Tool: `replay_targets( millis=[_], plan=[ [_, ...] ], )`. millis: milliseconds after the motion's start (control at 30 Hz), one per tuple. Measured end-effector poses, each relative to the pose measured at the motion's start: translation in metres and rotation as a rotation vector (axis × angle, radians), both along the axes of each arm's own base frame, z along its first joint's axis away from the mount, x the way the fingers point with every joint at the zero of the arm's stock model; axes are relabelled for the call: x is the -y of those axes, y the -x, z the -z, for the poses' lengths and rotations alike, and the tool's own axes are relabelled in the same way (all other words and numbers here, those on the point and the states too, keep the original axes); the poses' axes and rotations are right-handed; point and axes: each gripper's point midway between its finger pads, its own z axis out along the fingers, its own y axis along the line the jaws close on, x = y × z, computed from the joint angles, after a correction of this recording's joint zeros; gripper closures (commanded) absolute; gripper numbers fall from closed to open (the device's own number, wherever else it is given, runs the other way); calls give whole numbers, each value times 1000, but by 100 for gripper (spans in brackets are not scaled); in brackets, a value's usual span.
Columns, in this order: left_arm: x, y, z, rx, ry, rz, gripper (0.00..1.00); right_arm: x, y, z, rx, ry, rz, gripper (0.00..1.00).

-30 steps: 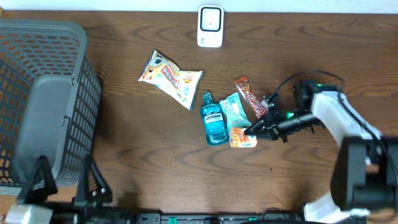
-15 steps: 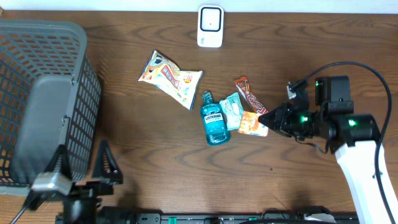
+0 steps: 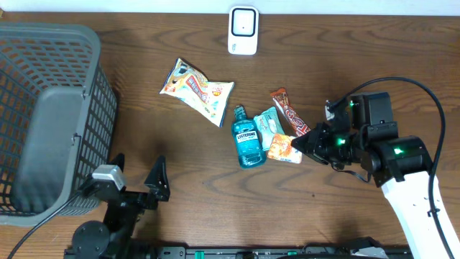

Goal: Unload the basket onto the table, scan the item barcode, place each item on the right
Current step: 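Grasp the small orange snack with the right gripper and lift it, then carry the orange snack up toward the white scanner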

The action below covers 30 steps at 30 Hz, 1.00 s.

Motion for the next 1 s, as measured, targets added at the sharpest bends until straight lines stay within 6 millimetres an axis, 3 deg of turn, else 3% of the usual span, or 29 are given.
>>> replay_targets(
  millis=[300,533,1000],
  plan=[
    [4,-19,12,68,6,15,2,5,-2,4,8,49,18,99],
    [6,-33,46,58,6,18,2,5,-3,5,10,54,20,99],
    [6,-33,89,-73,-3,18,2,6,-12,1,58,58,24,99]
  ],
)
